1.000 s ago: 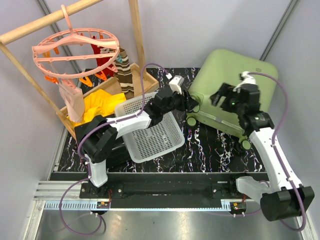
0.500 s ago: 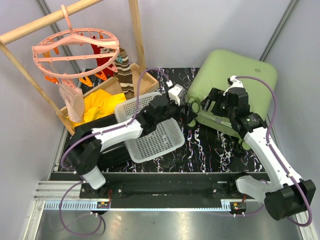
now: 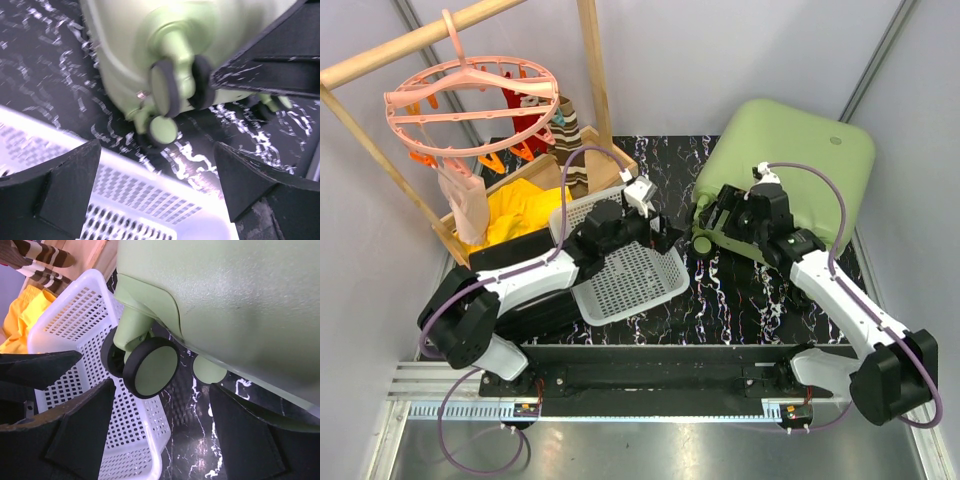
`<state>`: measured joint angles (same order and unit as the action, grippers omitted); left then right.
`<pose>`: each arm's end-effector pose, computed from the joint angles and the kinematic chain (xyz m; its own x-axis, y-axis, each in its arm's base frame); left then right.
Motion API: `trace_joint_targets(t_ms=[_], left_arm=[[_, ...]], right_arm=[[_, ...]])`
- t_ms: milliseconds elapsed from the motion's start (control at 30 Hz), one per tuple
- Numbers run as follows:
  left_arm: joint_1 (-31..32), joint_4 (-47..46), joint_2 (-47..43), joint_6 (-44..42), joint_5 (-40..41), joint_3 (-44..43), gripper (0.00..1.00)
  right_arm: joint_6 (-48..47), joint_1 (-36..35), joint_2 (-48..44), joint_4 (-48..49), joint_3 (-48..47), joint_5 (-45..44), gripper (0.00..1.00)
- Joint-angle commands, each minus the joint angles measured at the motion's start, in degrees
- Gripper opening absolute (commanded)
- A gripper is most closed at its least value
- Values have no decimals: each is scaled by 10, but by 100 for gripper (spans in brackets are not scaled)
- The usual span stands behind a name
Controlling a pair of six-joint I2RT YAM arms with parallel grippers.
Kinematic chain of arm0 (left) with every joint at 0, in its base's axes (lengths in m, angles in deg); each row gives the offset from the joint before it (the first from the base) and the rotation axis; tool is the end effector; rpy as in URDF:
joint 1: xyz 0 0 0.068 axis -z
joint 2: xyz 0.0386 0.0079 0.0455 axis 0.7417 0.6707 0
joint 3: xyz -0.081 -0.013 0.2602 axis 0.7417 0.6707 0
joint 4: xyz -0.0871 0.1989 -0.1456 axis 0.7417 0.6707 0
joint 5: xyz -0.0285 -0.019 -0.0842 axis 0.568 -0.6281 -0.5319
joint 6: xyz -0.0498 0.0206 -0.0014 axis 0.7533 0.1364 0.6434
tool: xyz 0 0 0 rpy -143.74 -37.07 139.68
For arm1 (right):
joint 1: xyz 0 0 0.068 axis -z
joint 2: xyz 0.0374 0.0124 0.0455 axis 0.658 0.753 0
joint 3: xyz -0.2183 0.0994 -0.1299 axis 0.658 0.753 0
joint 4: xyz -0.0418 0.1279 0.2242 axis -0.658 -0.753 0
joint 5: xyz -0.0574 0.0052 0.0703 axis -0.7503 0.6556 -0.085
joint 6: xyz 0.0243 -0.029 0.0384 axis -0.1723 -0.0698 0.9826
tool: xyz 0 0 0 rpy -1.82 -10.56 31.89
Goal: Open, take out, and arrange the luggage
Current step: Adjust the position of the luggage
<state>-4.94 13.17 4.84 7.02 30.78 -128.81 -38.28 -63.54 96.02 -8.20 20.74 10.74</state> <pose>0.2450 -0.2361 0.2657 -0.3437 -0.0276 -0.9387 0.7292 0.6219 -0.2853 0.2419 0.1006 0.3030 -0.6067 0.3575 -0.7100 -0.0684 0.8663 0.4947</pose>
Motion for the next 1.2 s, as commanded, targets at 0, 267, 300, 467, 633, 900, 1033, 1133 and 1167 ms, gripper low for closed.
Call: trace_joint_targets(t_ms=[0,267,300,467,633,900,1033,1133,1167], left_arm=[[-9,-54,-34,-12,-34,13,99],[-10,-56,-26,-14,-44,13,95],[-10,-56,-23,-15,-47,13,95],[-10,-58,-12,-15,-60,5,91],[-9,-66,9,-4,-66,-3,88],[14,-77,65,-12,-63,-56,81],[17,-96,93,-7,-50,-67,78],[20,-106,109,-7,-24,-67,77],[20,-111,118,-7,-17,-68,76]], right_arm=[[34,-13,18,83,7,7,85],[55,-21,61,156,14,5,85],[56,-21,64,162,21,2,85],[59,-23,72,192,26,-9,82],[63,-22,77,198,28,-33,65],[31,-20,33,147,7,-94,12],[19,-18,31,130,-1,-105,4],[27,-18,30,129,0,-88,6],[30,-17,28,129,2,-87,8]])
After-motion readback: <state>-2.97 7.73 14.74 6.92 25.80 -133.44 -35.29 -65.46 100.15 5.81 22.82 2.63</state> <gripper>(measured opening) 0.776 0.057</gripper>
